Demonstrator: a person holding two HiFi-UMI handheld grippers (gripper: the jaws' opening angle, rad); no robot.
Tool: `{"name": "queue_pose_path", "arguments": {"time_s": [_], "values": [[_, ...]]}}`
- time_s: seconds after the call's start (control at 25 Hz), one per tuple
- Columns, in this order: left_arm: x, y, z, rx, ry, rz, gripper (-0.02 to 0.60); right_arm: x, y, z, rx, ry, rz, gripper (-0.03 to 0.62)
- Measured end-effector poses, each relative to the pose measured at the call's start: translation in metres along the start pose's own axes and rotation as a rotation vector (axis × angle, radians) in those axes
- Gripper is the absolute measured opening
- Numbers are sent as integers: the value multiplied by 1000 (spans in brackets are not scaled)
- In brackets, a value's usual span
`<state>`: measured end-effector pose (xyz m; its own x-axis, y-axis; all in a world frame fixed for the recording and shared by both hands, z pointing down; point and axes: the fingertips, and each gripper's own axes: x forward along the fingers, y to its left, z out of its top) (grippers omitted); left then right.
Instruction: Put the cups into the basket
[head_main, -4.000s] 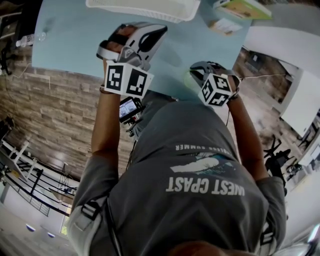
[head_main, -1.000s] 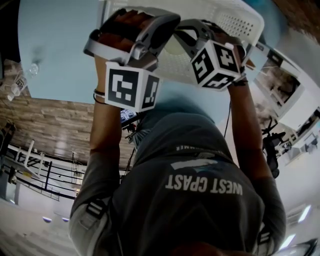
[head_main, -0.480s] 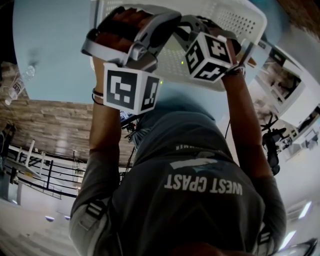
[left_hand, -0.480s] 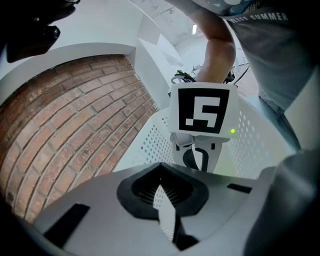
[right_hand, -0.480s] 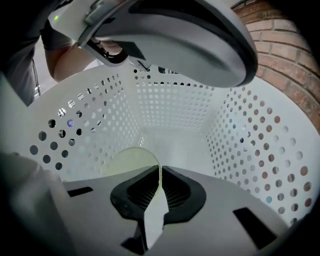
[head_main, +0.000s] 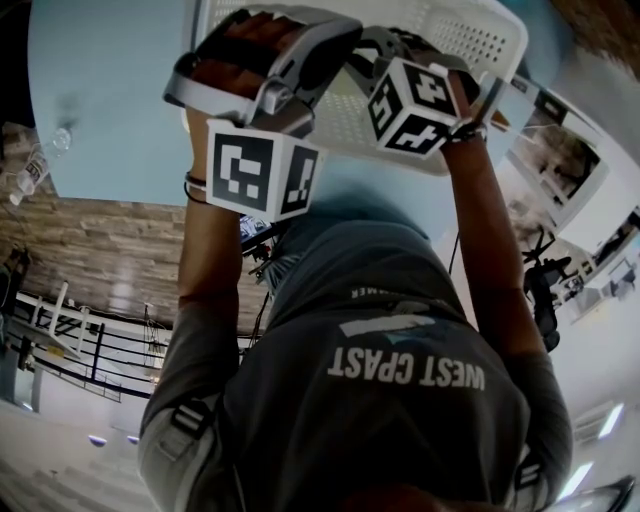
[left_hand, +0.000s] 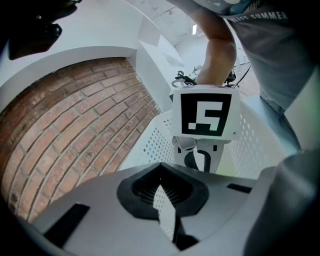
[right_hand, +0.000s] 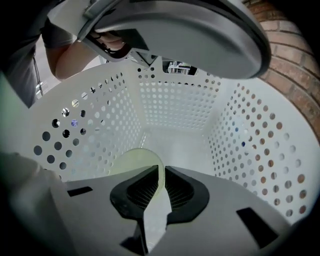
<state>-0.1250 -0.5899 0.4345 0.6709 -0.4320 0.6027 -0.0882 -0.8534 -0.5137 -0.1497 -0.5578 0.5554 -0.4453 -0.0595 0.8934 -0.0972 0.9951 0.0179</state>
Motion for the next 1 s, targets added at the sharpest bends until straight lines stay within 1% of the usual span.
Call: {"name": "queue_pose_path", "arguments": {"time_s": [0.08,0.24,0.32,0.48,0.6,1.0], "values": [[-3,1,1,2,0,9,2,-7,-2,6,-32,-8,-38,33],[-13,3,6,-7,1,22,2,-33,-13,20,-70,-47,-156,34],[-19,5,8,-17,-1,28,2,-48,-14,31,-91,-70,-190,34],[-35,6,-1,-24,4,38,2,-65,-7,56,-148,-98,-213,30],[-45,3,1,-26,8,40,2,-82,5,69,-173,-120,-228,15],[-75,-18,27,-14,29,54,2,-125,53,79,-209,-165,-248,15]]}}
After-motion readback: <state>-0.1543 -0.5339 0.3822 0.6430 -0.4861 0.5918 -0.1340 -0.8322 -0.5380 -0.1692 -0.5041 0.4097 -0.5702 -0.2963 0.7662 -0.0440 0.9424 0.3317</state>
